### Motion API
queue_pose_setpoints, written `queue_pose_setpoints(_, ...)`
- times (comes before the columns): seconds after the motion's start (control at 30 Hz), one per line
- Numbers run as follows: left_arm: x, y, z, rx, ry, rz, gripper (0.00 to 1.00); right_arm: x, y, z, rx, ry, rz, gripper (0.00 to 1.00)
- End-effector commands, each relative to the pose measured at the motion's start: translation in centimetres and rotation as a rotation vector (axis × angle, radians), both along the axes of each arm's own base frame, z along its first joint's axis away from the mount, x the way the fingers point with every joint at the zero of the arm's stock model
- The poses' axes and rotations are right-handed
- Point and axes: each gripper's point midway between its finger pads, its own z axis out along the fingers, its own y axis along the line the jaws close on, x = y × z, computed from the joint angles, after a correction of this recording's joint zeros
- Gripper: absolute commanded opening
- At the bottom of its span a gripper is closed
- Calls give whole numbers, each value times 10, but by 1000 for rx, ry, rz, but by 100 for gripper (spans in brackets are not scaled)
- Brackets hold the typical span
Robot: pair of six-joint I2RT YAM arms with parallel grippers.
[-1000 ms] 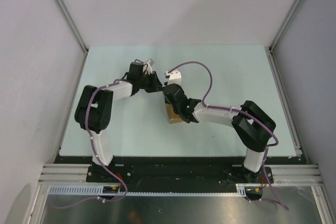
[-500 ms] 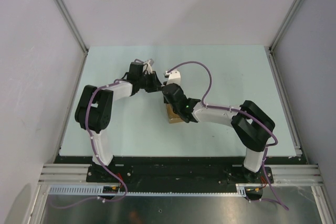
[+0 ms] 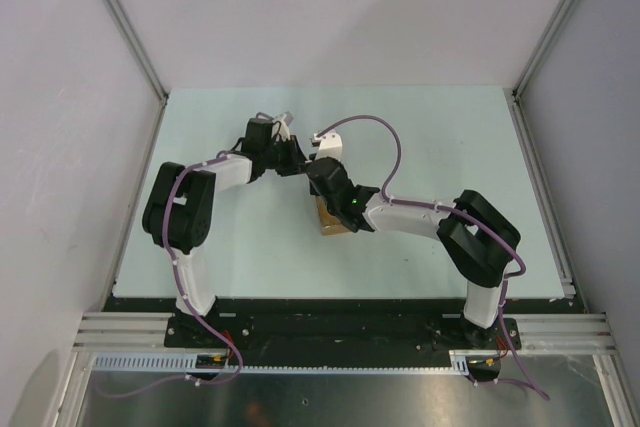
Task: Unpack the express box
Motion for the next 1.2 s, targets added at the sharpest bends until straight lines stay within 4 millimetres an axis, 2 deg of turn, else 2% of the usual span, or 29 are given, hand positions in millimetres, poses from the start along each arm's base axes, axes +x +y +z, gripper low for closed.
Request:
queue_pose_setpoints(0.0,3,2,-8,27,0,-9,20,9,6,28,55,-58,-29,0)
queue_pose_setpoints(0.17,3,2,-8,26,2,-10,19,9,5,20,41,-46,-33,0)
queue_pose_setpoints(0.47,3,2,-8,26,3,-8,18,11,1,23,32,-55,-49,0)
queue_pose_setpoints(1.17,1,3,-12,29,19,4,17,10,2,-3,0,-1,-43,0)
